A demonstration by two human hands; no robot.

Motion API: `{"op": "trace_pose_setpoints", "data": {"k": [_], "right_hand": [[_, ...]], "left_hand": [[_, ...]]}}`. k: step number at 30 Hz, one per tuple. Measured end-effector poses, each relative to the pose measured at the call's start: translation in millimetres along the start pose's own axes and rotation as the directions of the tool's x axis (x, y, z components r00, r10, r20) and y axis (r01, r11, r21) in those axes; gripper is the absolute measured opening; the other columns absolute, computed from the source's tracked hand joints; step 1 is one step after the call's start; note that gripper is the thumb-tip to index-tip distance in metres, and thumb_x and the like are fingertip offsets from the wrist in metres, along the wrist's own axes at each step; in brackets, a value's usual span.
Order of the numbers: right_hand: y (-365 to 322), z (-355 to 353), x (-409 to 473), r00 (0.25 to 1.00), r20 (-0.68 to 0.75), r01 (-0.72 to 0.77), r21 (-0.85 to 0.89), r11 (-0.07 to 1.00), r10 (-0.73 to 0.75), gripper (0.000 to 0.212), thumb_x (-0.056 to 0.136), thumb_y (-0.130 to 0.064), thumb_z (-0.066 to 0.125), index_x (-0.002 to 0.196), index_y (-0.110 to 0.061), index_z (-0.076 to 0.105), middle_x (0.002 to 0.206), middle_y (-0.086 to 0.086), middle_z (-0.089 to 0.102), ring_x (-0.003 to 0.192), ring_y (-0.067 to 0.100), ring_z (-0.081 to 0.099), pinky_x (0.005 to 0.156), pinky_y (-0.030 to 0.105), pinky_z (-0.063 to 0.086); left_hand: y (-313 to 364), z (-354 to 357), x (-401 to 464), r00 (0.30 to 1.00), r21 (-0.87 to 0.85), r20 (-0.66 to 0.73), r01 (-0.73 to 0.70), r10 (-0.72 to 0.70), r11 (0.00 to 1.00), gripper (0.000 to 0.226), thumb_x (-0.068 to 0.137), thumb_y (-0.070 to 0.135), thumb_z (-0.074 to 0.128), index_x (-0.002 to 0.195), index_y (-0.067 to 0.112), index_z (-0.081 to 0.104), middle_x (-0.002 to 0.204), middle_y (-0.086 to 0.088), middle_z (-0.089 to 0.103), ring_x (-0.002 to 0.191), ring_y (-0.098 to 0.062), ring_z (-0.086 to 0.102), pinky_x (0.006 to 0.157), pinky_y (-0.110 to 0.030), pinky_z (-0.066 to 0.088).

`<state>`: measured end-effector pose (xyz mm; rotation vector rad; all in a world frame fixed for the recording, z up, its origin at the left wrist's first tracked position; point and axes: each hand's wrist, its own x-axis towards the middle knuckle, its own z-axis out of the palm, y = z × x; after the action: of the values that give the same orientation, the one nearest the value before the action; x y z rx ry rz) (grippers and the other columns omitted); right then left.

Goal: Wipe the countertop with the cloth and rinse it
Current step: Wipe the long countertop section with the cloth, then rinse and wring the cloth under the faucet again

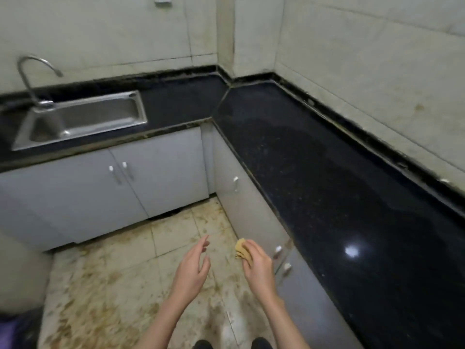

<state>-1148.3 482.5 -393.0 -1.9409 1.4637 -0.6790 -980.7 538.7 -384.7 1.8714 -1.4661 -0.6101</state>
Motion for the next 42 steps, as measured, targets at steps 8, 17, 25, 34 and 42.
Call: {"op": "trace_pose_setpoints", "data": {"k": [8, 17, 25, 34, 42], "right_hand": [[-66, 87, 64, 0.963, 0.221, 0.157, -0.002, 0.988, -0.152, 0.041, 0.082, 0.000, 0.064, 0.122, -0.009, 0.060, 0.127, 0.005, 0.057, 0.120, 0.018, 0.052, 0.105, 0.014, 0.027], [-147, 170, 206, 0.841, 0.427, 0.346, 0.051, 0.937, -0.334, 0.039, 0.084, -0.005, 0.064, 0.122, -0.011, 0.060, 0.125, 0.003, 0.058, 0.115, 0.008, 0.049, 0.101, 0.009, 0.024], [-240, 243, 323, 0.701, 0.526, 0.485, 0.143, 0.863, -0.481, 0.038, 0.084, -0.007, 0.063, 0.122, -0.011, 0.059, 0.126, 0.000, 0.058, 0.115, 0.014, 0.053, 0.104, 0.021, 0.035], [-322, 357, 411, 0.687, 0.541, 0.489, 0.151, 0.859, -0.486, 0.041, 0.083, -0.005, 0.064, 0.124, -0.009, 0.058, 0.128, 0.004, 0.057, 0.120, 0.020, 0.051, 0.096, 0.005, 0.020], [-431, 427, 491, 0.775, 0.387, 0.470, 0.175, 0.865, -0.500, 0.045, 0.080, -0.002, 0.067, 0.123, -0.008, 0.058, 0.127, 0.004, 0.058, 0.115, 0.014, 0.052, 0.098, 0.008, 0.025]], "left_hand": [[-84, -70, 9, 0.944, -0.066, -0.188, 0.263, -0.271, 0.963, 0.046, 0.096, 0.022, 0.045, 0.140, 0.025, 0.034, 0.119, 0.011, 0.051, 0.107, -0.006, 0.050, 0.090, -0.022, 0.039], [-149, -127, 104, 0.817, -0.159, -0.346, 0.435, -0.462, 0.886, 0.045, 0.098, 0.026, 0.039, 0.142, 0.023, 0.033, 0.123, 0.011, 0.050, 0.109, -0.006, 0.049, 0.096, -0.027, 0.043], [-193, -196, 191, 0.672, -0.255, -0.480, 0.508, -0.564, 0.823, 0.044, 0.098, 0.023, 0.038, 0.141, 0.023, 0.034, 0.119, 0.010, 0.051, 0.105, -0.006, 0.050, 0.091, -0.026, 0.044], [-296, -291, 287, 0.682, -0.263, -0.480, 0.489, -0.552, 0.832, 0.044, 0.097, 0.021, 0.041, 0.141, 0.021, 0.035, 0.121, 0.008, 0.049, 0.110, -0.011, 0.050, 0.091, -0.022, 0.039], [-377, -413, 396, 0.795, -0.174, -0.407, 0.416, -0.450, 0.892, 0.047, 0.096, 0.016, 0.043, 0.142, 0.020, 0.033, 0.116, 0.007, 0.049, 0.107, -0.012, 0.051, 0.094, -0.029, 0.042]]}}
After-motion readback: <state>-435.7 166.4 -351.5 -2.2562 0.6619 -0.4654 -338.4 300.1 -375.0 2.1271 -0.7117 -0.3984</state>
